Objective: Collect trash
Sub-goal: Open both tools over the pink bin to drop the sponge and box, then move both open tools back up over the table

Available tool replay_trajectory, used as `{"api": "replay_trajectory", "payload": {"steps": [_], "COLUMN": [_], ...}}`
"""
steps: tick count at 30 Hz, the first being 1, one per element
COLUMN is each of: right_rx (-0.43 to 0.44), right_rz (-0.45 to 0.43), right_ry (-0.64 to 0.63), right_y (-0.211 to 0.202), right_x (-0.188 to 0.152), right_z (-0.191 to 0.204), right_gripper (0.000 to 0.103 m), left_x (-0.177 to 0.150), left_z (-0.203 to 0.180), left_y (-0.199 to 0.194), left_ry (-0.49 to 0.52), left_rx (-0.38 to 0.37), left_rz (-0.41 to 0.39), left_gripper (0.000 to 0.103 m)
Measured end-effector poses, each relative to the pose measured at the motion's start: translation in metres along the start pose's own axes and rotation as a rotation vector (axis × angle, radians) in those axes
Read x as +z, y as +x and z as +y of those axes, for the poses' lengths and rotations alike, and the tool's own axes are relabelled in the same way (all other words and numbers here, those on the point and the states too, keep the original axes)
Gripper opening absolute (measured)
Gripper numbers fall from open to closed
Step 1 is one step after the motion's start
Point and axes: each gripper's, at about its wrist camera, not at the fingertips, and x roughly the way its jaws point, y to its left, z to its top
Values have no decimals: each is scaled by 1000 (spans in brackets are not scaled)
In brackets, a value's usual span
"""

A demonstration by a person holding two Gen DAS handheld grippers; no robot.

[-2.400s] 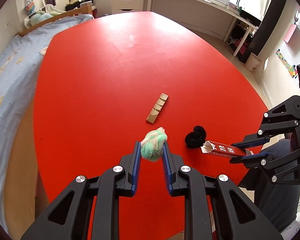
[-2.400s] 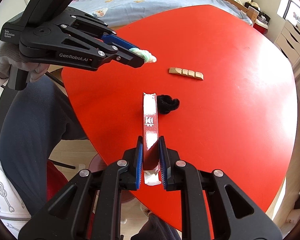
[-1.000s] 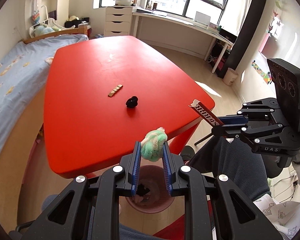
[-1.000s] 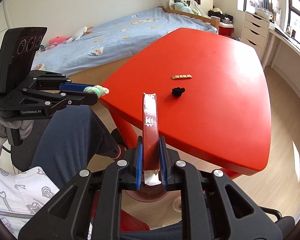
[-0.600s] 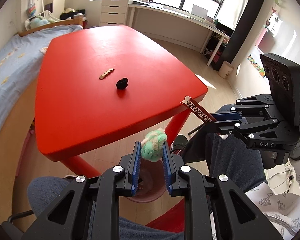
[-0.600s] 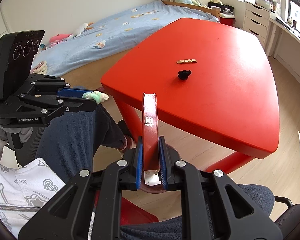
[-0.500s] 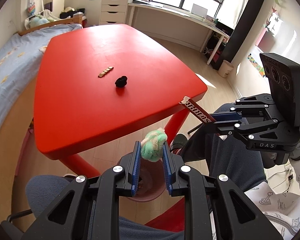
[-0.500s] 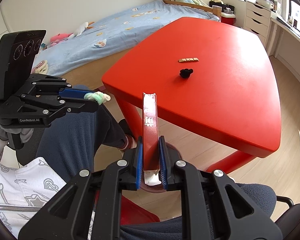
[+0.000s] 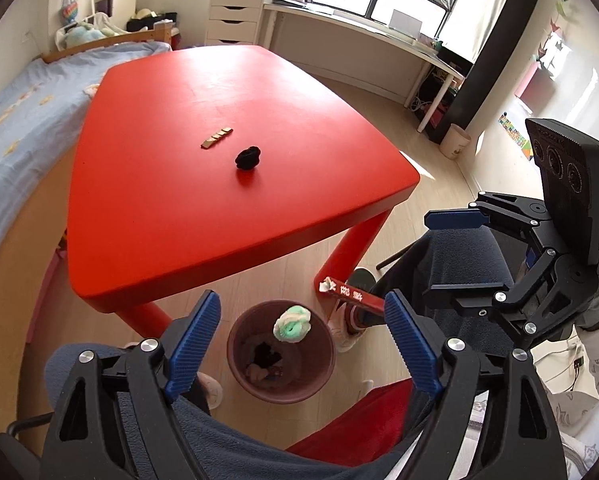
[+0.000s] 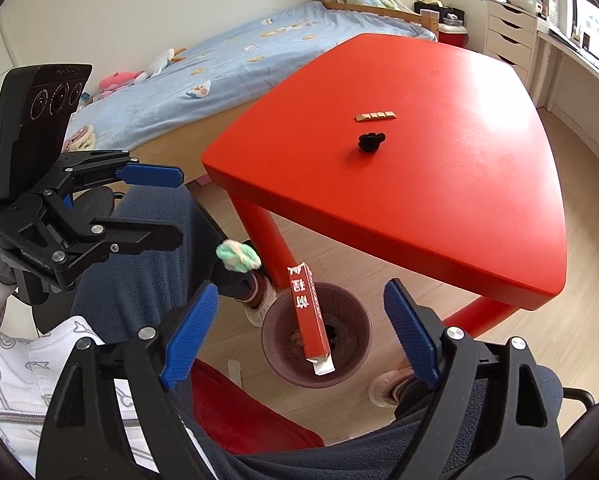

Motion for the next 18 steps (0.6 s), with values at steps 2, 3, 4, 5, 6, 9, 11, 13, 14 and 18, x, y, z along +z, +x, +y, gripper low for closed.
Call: {"api": "replay_trajectory", "payload": {"steps": [2,3,4,5,6,9,11,13,14,18], "right_rx": [-17,-25,-27,-31,-34,-35,-35,-36,-37,-35], "right_rz": [9,12,18,21,21,21,20,21,21,23], "right_ry": [12,13,14,18,27,46,54,59,61,70], "right_y": [2,3,4,4,5,5,6,6,6,6], "right_x": [-1,-2,-2,-3,-3,-4,-4,-4,-5,-4], "right_z": [-4,-6,-7,-8,-10,-14,-15,-14,-15,-16], "right_gripper": [100,100,100,100,100,100,100,100,100,100], "left_x": [0,-1,-1,-2,-2,-3,-4,-5,-5,-4], "left_z": [4,5,7,8,8,10,12,13,13,14], "left_y": [-1,-1,-1,-2,-2,0,1,2,3,3], "left_ry": [-9,-13,-19,-25,-30,-41,-48,-53,-55,-60], "left_rx": [22,27,29,31,34,35,33,29,29,31], "left_rz": [0,1,1,0,1,4,5,5,5,1], "left_gripper": [91,93,94,95,95,95,95,95,95,95]}}
